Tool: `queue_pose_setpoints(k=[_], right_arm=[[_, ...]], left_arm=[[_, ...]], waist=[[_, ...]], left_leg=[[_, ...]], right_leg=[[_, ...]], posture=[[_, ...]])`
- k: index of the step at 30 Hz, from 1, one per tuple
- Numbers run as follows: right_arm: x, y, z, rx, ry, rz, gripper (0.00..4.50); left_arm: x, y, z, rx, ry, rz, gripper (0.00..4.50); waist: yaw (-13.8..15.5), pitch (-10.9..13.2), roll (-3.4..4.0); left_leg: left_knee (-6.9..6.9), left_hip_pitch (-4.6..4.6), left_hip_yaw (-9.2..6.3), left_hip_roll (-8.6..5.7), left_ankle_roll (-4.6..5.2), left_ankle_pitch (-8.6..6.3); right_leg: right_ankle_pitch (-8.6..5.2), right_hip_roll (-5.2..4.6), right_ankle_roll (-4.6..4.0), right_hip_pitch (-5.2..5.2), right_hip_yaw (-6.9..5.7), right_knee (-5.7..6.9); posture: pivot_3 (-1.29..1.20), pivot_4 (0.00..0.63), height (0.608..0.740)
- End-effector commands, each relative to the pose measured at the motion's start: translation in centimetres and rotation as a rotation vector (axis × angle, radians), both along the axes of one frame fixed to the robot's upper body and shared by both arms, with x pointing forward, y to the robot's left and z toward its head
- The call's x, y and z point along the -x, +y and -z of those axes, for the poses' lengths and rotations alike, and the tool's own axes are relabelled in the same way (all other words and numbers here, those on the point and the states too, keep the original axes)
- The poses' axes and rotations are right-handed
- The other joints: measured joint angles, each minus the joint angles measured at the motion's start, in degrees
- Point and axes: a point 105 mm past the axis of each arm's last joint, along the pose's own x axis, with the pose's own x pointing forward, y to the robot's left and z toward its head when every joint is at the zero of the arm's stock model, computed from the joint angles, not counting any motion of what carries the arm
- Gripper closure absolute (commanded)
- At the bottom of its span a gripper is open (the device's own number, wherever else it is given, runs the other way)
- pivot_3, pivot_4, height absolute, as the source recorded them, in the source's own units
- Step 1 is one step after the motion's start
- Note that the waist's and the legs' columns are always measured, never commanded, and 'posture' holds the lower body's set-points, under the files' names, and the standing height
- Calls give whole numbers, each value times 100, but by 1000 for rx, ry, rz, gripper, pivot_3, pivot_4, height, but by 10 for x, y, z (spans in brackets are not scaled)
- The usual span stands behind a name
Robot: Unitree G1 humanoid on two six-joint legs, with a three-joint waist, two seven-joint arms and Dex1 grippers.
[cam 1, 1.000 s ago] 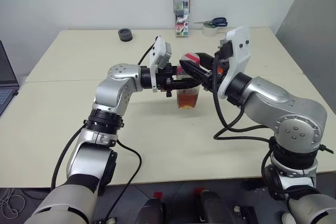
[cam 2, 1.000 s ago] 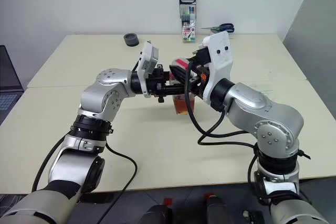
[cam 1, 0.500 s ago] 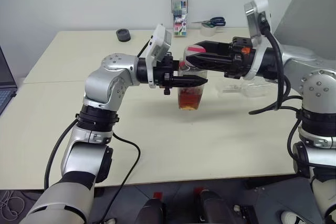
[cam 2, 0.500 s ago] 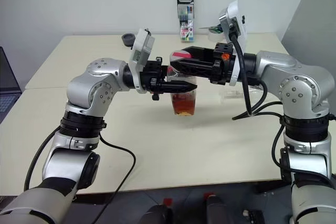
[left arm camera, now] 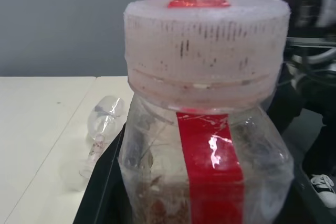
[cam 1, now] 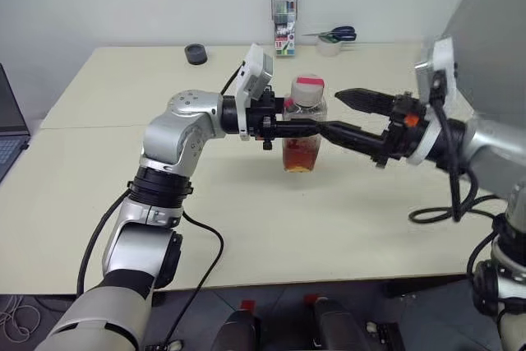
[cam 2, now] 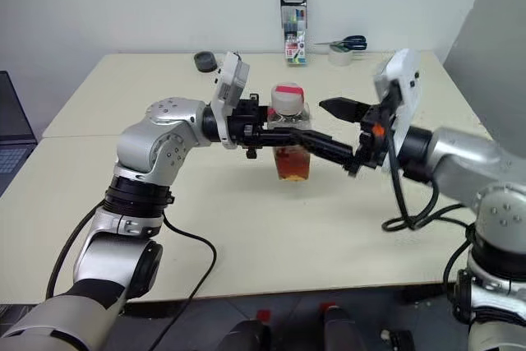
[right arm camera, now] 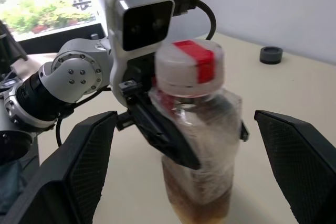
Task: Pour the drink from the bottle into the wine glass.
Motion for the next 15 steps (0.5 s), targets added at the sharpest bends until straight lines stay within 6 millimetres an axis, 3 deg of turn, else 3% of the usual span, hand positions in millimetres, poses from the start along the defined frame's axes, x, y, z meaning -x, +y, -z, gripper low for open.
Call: queue_pose_setpoints(k=[1,6,15], right_arm=[[3,10,-16,-49,-126,109,44],[-7,23,-31,-127,-168,201,44],[-13,32,-12,-76,-131,213,44]], left_arm=[[-1,3,-13,34,-55,-8,2734],[-3,0,-11,33,-55,-7,2734],[-2,1,-9,14,-67,-2,2734]], waist=[[-4,0,1],[8,0,1],[8,-1,1]], left_leg=[[0,2,1,2,-2,1],[3,0,1,-1,-7,4],[5,-22,-1,-2,-7,4]], right_leg=[[0,3,0,0,0,1],[0,5,0,-4,-1,2],[0,4,0,-21,-2,0]], posture=[[0,150,740],[0,150,740],[0,150,740]])
